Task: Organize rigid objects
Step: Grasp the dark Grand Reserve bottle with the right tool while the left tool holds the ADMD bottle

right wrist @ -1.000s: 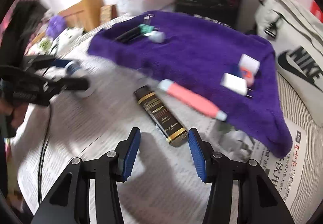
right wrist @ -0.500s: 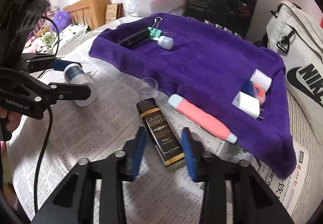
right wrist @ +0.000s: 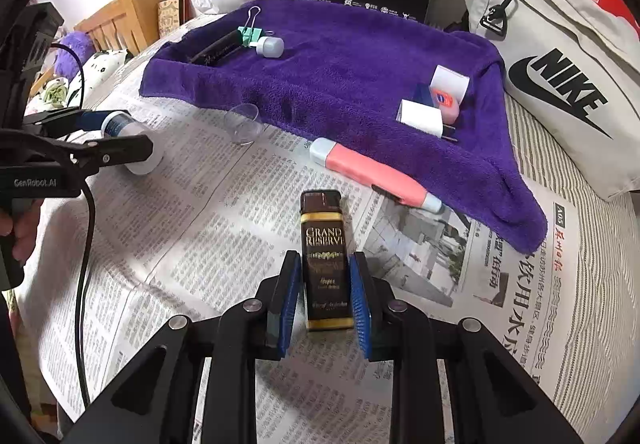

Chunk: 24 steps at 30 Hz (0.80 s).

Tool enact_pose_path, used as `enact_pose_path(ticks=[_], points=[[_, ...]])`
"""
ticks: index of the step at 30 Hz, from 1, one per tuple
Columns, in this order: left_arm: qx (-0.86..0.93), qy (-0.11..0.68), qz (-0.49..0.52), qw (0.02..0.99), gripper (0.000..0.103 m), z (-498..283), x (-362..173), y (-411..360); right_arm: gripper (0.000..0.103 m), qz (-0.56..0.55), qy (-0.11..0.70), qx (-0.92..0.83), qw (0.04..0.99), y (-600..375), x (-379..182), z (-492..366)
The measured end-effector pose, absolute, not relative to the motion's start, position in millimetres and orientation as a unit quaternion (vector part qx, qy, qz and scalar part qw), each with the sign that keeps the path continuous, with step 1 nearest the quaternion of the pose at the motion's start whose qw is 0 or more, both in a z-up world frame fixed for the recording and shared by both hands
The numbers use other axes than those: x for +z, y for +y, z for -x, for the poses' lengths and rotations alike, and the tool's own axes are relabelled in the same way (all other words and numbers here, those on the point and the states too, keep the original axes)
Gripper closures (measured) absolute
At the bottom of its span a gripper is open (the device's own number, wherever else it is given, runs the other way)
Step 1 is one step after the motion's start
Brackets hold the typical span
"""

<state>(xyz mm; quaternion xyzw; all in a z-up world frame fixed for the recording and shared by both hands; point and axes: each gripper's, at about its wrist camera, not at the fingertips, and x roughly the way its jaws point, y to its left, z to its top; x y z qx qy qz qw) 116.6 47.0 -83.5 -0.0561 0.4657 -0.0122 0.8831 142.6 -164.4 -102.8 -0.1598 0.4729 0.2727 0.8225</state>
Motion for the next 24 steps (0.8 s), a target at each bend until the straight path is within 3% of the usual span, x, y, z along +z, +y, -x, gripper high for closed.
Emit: enact_pose_path(ticks=[24], points=[[-0.029, 0.466, 0.060, 0.882, 0.026, -120.7, -92.0, 37.7, 0.076, 0.174, 0.478, 0.268, 0.818, -159.7, -102.9, -144.5]])
